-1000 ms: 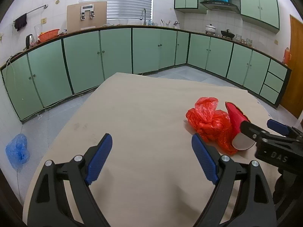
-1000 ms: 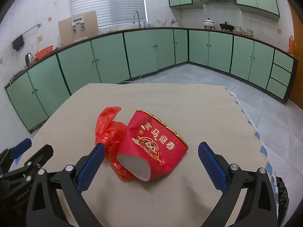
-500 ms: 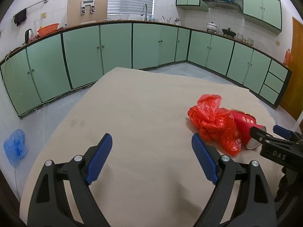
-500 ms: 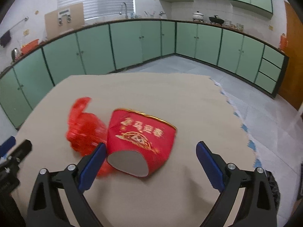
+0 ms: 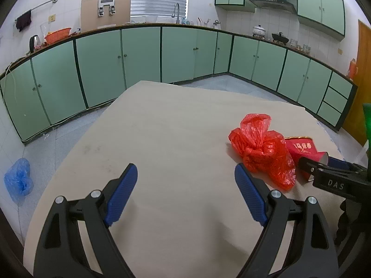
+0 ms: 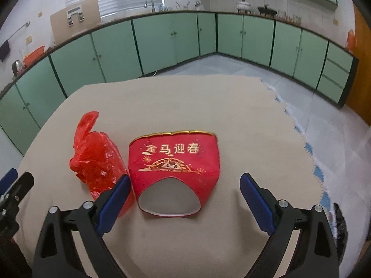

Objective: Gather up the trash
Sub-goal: 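Grasp the red paper cup with the right tool while the left grasps the red plastic bag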

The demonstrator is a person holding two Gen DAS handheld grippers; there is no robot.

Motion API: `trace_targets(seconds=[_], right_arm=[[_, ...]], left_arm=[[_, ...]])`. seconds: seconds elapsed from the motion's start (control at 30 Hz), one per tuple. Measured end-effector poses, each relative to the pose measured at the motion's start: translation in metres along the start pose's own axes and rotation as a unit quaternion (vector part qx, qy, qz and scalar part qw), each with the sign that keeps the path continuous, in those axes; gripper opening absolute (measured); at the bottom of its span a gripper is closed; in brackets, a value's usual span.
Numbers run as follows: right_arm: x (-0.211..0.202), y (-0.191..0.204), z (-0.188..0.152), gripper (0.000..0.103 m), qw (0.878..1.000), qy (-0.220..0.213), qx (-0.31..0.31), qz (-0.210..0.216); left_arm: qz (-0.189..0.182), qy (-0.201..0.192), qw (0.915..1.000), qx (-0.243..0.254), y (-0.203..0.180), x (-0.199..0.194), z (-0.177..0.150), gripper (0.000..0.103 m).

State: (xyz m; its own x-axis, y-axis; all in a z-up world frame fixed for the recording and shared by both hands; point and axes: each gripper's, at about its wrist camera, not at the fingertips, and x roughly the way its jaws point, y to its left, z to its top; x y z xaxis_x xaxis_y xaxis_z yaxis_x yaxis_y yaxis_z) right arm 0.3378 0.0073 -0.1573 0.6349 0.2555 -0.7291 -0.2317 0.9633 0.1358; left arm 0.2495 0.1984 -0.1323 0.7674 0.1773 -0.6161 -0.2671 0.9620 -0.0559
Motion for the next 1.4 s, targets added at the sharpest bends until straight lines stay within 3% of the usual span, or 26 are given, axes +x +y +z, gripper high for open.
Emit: trace_targets(seconds=[0.03, 0.3, 0.6, 0.97, 1.07, 1.13, 1.2, 1.27, 1.4], right_arm=[[0.001, -0.001, 0.000, 0.072, 1.000, 0.004, 0.002, 0.008], [-0.015, -0.019, -0.004, 0.071, 1.000, -0.021, 0.015, 0.011], [-0.038, -0.061, -0.016, 0.071, 0.998, -0.041, 0.026, -0.027], [-0.042, -0.082, -0.020, 0.071, 0.997, -0.046, 0.039, -0.045], [-0.040, -0.083, -0.020, 0.071, 0.997, -0.044, 0.039, -0.044], [-0.041, -0.082, -0.020, 0.071, 0.998, -0.044, 0.032, -0.045], [-0.038, -0.078, -0.019, 0.071, 0.998, -0.039, 0.024, -0.048], [-0.037, -0.078, -0.022, 0.071, 0.998, -0.035, 0.021, -0.050], [-0.032, -0.078, -0.020, 0.071, 0.998, -0.025, 0.025, -0.053]], left_arm=[[0.000, 0.001, 1.0000, 0.000, 0.000, 0.001, 0.000, 0.083], [-0.008, 0.004, 0.9999, 0.007, -0.013, 0.005, 0.002, 0.083], [-0.053, 0.009, 0.9983, 0.023, -0.067, 0.016, 0.008, 0.083], [-0.055, 0.042, 0.9967, 0.043, -0.115, 0.054, 0.018, 0.082], [-0.046, 0.062, 0.9956, 0.052, -0.120, 0.063, 0.016, 0.067], [-0.044, 0.068, 0.9953, 0.054, -0.120, 0.065, 0.016, 0.065], [-0.042, 0.074, 0.9948, 0.055, -0.119, 0.067, 0.015, 0.050], [-0.041, 0.077, 0.9948, 0.052, -0.117, 0.069, 0.017, 0.040], [-0.038, 0.076, 0.9955, 0.041, -0.112, 0.070, 0.019, 0.030]])
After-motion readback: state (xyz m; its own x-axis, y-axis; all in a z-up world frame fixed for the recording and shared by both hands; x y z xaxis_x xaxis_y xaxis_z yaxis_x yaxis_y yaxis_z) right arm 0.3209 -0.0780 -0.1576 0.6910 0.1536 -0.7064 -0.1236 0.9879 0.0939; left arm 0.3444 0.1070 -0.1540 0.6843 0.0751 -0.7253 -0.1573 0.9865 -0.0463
